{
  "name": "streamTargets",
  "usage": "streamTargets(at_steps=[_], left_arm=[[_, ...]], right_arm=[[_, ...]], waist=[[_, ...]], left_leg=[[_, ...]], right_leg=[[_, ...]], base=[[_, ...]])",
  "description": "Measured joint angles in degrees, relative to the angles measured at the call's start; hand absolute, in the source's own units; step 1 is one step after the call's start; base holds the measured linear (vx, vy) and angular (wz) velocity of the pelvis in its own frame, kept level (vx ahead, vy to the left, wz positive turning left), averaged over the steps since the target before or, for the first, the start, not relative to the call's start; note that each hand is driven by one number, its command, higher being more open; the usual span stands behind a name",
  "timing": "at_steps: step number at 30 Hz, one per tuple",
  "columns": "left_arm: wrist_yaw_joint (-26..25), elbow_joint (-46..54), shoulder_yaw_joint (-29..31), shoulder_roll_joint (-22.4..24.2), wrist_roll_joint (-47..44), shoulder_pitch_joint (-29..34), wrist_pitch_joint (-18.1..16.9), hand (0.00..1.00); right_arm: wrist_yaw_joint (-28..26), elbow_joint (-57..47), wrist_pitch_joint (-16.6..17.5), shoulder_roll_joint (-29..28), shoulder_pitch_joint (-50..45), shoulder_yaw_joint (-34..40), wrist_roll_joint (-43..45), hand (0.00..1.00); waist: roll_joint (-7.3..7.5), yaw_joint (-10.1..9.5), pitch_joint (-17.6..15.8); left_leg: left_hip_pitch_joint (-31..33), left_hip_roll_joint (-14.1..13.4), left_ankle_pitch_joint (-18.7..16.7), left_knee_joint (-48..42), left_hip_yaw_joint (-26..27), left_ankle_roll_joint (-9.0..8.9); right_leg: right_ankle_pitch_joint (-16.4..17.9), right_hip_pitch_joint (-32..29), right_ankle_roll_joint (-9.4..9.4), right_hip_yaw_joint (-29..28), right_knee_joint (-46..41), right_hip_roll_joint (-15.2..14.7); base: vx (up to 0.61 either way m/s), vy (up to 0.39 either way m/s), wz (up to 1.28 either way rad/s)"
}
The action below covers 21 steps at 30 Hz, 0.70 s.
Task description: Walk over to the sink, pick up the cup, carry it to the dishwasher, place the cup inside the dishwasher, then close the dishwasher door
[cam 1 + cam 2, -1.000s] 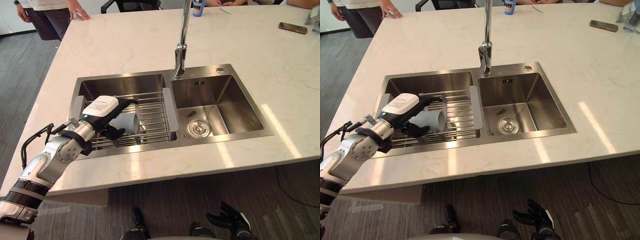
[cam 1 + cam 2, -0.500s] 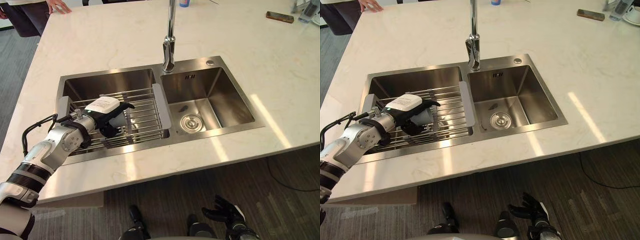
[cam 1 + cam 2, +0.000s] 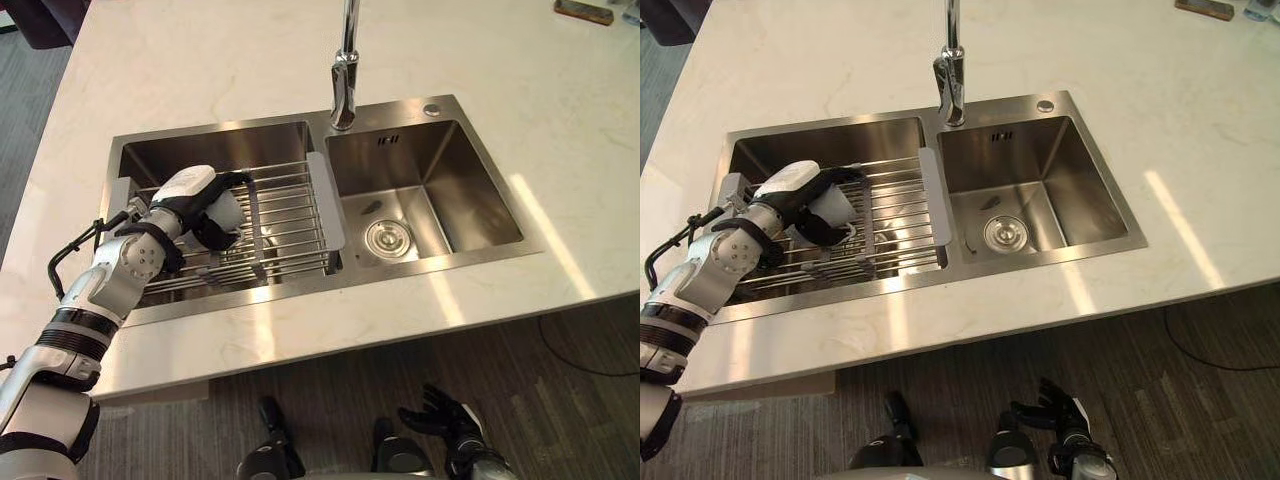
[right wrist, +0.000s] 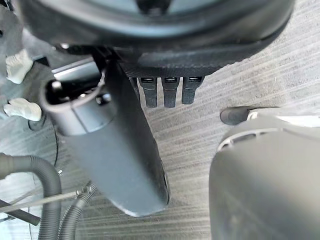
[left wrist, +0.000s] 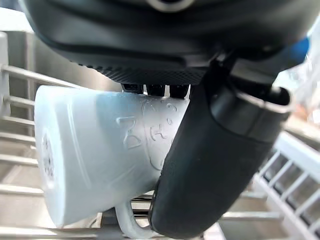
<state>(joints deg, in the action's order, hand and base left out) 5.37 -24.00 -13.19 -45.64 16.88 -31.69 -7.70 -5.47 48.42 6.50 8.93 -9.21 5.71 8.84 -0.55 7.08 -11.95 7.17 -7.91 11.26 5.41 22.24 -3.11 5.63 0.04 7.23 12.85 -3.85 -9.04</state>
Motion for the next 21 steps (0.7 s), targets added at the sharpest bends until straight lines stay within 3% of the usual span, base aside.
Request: streamTargets(at_steps=[7, 12, 13, 21], left_arm=[[-5.4, 2.0, 6.0, 4.8, 0.1, 6.4, 0.0, 0.9], [-5.7, 3.9, 9.8, 6.9, 0.1, 10.0, 0.7, 0.9], [-5.9, 4.1, 10.2, 7.2, 0.1, 10.6, 0.7, 0.3], [-6.6, 6.2, 12.9, 8.7, 1.4, 13.0, 1.5, 0.3]], right_arm=[[1.0, 0.0, 0.2, -0.2, -0.2, 0.1, -0.1, 0.9], [1.2, 0.0, 0.3, -0.2, -0.4, 0.1, -0.8, 0.9], [1.2, 0.0, 0.3, -0.2, -0.4, 0.1, -1.3, 0.9], [1.3, -0.6, 0.3, -0.6, -0.2, 0.3, -2.3, 0.9]], waist=[[0.01, -0.4, -0.2], [0.08, -1.56, -0.2], [0.08, -1.67, -0.2], [0.38, -2.49, -0.4]], left_leg=[[-0.8, 0.1, -0.1, 0.0, -0.7, -0.13], [-1.2, 0.1, -0.5, 0.0, -1.0, -0.55], [-1.2, 0.1, -0.5, 0.0, -1.1, -0.53], [-1.7, 0.3, -0.8, 0.0, -1.5, -0.52]], right_leg=[[0.0, 1.7, -0.01, 0.7, 0.9, 0.0], [0.1, 2.0, -0.06, 0.7, 0.9, 0.1], [0.1, 2.1, -0.06, 0.9, 0.9, 0.0], [0.1, 3.4, -0.05, 1.5, 1.8, 0.0]], base=[[0.02, -0.006, 0.04], [0.0, 0.0, 0.0], [0.0, 0.006, 0.06], [0.0, 0.0, 0.02]])
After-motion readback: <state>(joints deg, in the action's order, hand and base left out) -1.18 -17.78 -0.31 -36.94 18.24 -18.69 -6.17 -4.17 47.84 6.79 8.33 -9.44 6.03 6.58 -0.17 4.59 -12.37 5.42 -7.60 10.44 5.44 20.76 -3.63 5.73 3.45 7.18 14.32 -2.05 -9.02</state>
